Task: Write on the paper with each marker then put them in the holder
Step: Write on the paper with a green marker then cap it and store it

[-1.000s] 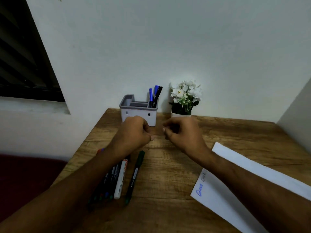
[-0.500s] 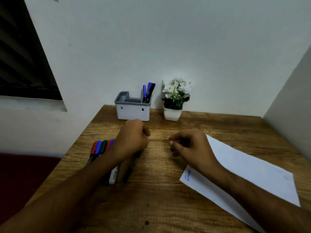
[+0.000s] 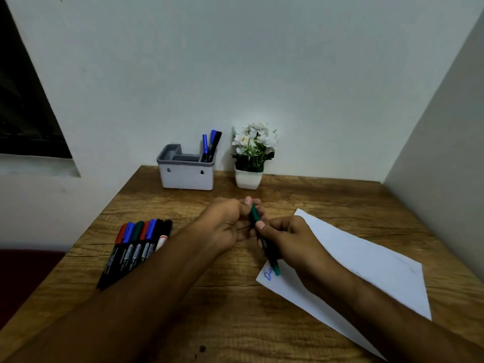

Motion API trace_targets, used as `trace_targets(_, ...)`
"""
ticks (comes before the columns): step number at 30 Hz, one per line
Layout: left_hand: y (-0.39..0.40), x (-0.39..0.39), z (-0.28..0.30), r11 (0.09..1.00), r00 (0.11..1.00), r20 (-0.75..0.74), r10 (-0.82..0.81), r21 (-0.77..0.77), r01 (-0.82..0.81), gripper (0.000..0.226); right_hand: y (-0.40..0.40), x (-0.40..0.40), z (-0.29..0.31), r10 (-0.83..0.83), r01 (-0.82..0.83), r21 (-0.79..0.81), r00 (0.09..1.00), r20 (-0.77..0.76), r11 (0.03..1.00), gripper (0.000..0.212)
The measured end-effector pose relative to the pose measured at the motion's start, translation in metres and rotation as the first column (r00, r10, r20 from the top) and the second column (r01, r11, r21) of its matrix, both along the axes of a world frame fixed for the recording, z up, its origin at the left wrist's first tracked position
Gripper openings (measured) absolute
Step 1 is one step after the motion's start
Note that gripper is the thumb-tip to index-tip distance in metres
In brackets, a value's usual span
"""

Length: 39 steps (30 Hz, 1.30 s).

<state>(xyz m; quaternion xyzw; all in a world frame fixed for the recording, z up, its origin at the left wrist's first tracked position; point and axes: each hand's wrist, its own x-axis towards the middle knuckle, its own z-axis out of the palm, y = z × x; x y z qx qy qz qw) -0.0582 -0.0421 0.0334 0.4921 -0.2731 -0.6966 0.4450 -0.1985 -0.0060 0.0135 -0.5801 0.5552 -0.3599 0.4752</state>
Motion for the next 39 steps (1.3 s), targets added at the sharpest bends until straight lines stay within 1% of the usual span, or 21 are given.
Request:
trace_targets(3,-0.004,-0.012,-0.001,0.998,0.988,-0.146,0.060,0.027,-0.057,0.022,-0.002,-0.005,0.003,-0.010,0.004,0.065,0.995,0.104,0.998,0.037)
trace_targets(6,-0.023,0.005,0.009,0.952,0.861,-0.416,0.293,0.047,-0.301,0.020,0.006,-0.016,0.006,0.021,-0.087,0.246,0.966,0.258,0.965,0.036)
trace_targets(7,-0.031,0.016,0.013,0.919,0.846,-0.388,0.365,0.006,-0.393,0.016,0.012,-0.021,0.005,0.037,-0.111,0.271,0.964,0.264,0.956,0.037)
trace_targets(8,-0.038,0.024,0.017,0.895,0.881,-0.253,0.400,-0.098,-0.435,0.014,0.016,-0.026,0.004,0.029,-0.099,0.268,0.967,0.254,0.958,0.038)
trace_targets(9,-0.040,0.028,0.018,0.889,0.920,-0.019,0.391,-0.252,-0.383,0.015,0.016,-0.032,0.003,-0.001,-0.058,0.245,0.972,0.236,0.968,0.038)
trace_targets(10,-0.040,0.027,0.013,0.881,0.892,0.268,0.364,-0.410,-0.236,0.016,0.014,-0.038,0.002,-0.043,-0.002,0.213,0.977,0.210,0.977,0.038)
trace_targets(11,-0.039,0.022,0.005,0.855,0.778,0.526,0.344,-0.518,-0.028,0.019,0.011,-0.043,0.000,-0.079,0.046,0.174,0.980,0.183,0.984,0.037)
trace_targets(12,-0.036,0.015,-0.005,0.811,0.621,0.704,0.345,-0.557,0.181,0.024,0.007,-0.047,-0.001,-0.099,0.077,0.137,0.982,0.160,0.988,0.036)
trace_targets(13,-0.033,0.009,-0.016,0.767,0.470,0.808,0.355,-0.539,0.347,0.028,0.005,-0.050,-0.002,-0.110,0.094,0.112,0.984,0.143,0.989,0.035)
trace_targets(14,-0.032,0.005,-0.026,0.737,0.348,0.861,0.372,-0.502,0.453,0.031,0.004,-0.050,-0.004,-0.112,0.100,0.096,0.985,0.133,0.990,0.035)
trace_targets(15,-0.033,0.002,-0.034,0.714,0.273,0.879,0.390,-0.476,0.514,0.034,0.004,-0.051,-0.006,-0.108,0.098,0.079,0.986,0.129,0.992,0.034)
trace_targets(16,-0.035,-0.001,-0.040,0.699,0.240,0.886,0.398,-0.462,0.546,0.036,0.005,-0.051,-0.008,-0.101,0.095,0.058,0.987,0.124,0.994,0.034)
trace_targets(21,-0.038,-0.016,-0.050,0.648,0.181,0.888,0.423,-0.436,0.625,0.035,0.003,-0.058,-0.009,-0.084,0.086,-0.019,0.994,0.063,0.996,0.035)
trace_targets(24,-0.038,-0.016,-0.052,0.620,0.160,0.857,0.490,-0.472,0.628,0.035,0.003,-0.065,-0.008,-0.083,0.089,-0.059,0.992,0.097,0.994,0.024)
trace_targets(26,-0.031,-0.014,-0.052,0.562,0.217,0.810,0.545,-0.545,0.622,0.028,0.002,-0.071,-0.007,-0.093,0.105,-0.065,0.983,0.159,0.992,0.012)
trace_targets(28,-0.018,-0.008,-0.051,0.477,0.314,0.774,0.550,-0.599,0.643,0.021,-0.002,-0.077,-0.008,-0.083,0.098,-0.070,0.977,0.197,0.993,0.027)
trace_targets(29,-0.011,-0.006,-0.051,0.432,0.348,0.775,0.527,-0.597,0.676,0.023,-0.005,-0.079,-0.008,-0.071,0.090,-0.079,0.973,0.219,0.993,0.027)
trace_targets(31,0.002,-0.002,-0.053,0.358,0.362,0.815,0.453,-0.538,0.763,0.024,-0.010,-0.083,-0.008,-0.047,0.073,-0.067,0.944,0.326,0.995,0.029)
trace_targets(34,0.016,0.004,-0.057,0.363,0.292,0.913,0.283,-0.384,0.849,0.038,-0.019,-0.087,-0.010,-0.024,0.059,-0.061,0.885,0.465,0.996,0.030)
trace_targets(36,0.021,0.007,-0.061,0.356,0.220,0.952,0.212,-0.285,0.890,0.052,-0.023,-0.089,-0.012,-0.014,0.067,-0.099,0.890,0.457,0.993,0.023)
trace_targets(39,0.025,0.008,-0.063,0.353,0.129,0.978,0.165,-0.181,0.918,0.058,-0.026,-0.092,-0.016,-0.058,0.124,-0.145,0.918,0.393,0.982,0.014)
